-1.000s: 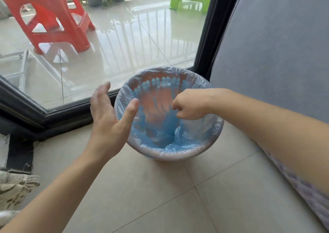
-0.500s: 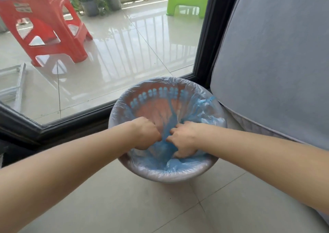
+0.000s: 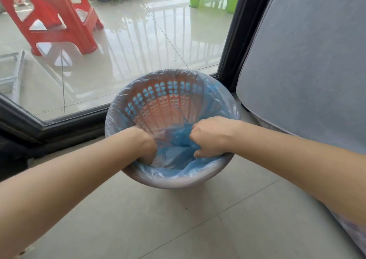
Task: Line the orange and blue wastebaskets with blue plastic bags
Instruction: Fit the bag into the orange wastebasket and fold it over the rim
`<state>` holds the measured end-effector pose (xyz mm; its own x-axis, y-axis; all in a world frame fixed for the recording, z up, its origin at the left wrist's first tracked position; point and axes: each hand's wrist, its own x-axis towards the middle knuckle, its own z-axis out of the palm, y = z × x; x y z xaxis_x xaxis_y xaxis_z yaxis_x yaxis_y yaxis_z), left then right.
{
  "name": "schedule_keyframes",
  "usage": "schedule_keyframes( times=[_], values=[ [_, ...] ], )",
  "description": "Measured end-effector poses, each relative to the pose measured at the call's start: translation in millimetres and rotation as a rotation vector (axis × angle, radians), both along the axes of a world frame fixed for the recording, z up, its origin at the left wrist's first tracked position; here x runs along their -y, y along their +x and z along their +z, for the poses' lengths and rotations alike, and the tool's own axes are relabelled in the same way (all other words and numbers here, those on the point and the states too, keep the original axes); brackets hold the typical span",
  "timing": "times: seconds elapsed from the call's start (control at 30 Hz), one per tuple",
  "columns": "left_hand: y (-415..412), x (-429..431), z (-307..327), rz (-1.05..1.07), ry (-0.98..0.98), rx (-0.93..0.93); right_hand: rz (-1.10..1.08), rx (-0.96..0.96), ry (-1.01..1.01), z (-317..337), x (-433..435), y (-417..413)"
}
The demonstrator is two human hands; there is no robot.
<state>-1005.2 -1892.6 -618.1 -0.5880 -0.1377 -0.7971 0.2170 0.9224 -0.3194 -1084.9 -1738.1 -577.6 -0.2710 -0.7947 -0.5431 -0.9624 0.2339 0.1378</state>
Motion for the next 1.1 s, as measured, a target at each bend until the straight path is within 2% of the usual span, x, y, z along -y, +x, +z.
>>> schedule_keyframes(
  times=[0.07,0.13,0.23,0.37,0.47,0.57,0.63,0.7,0.77,0.83,0.9,1.0,1.1],
  values=[
    [9,1,4,0.017,0.005,0.001,0.069,-0.029,-0.148,10,-1,11],
    [13,2,6,0.043,0.006,0.004,0.088,0.021,-0.216,19,2,23],
    [16,3,13,0.122,0.006,0.046,-0.016,0.073,-0.074,22,5,22],
    [15,-3,33,0.299,0.086,0.013,-0.146,-0.014,0.161,27,-6,1],
    [9,-15,38,0.297,0.184,0.022,-0.121,-0.077,0.187,29,-12,-7],
    [4,-35,34,0.253,0.314,0.138,-0.084,-0.150,0.178,31,-18,-13],
    [0,-45,35,0.257,0.419,0.108,-0.061,-0.189,0.168,30,-21,-17],
    [-4,-49,39,0.194,0.486,-0.037,-0.050,-0.186,0.090,23,-23,-22],
    [-10,-43,39,-0.012,0.414,-0.224,-0.045,-0.128,-0.013,17,-22,-21],
    [-13,-38,33,-0.123,0.330,-0.301,-0.021,-0.055,-0.044,12,-19,-16],
    [-14,-34,21,-0.092,0.308,-0.200,0.005,0.002,0.043,1,-15,-8],
    [-12,-33,2,-0.055,0.225,0.001,-0.028,0.087,0.307,-30,-14,-1],
    [-12,-27,-2,-0.088,0.117,0.033,-0.031,0.106,0.487,-48,-21,-5]
  ],
)
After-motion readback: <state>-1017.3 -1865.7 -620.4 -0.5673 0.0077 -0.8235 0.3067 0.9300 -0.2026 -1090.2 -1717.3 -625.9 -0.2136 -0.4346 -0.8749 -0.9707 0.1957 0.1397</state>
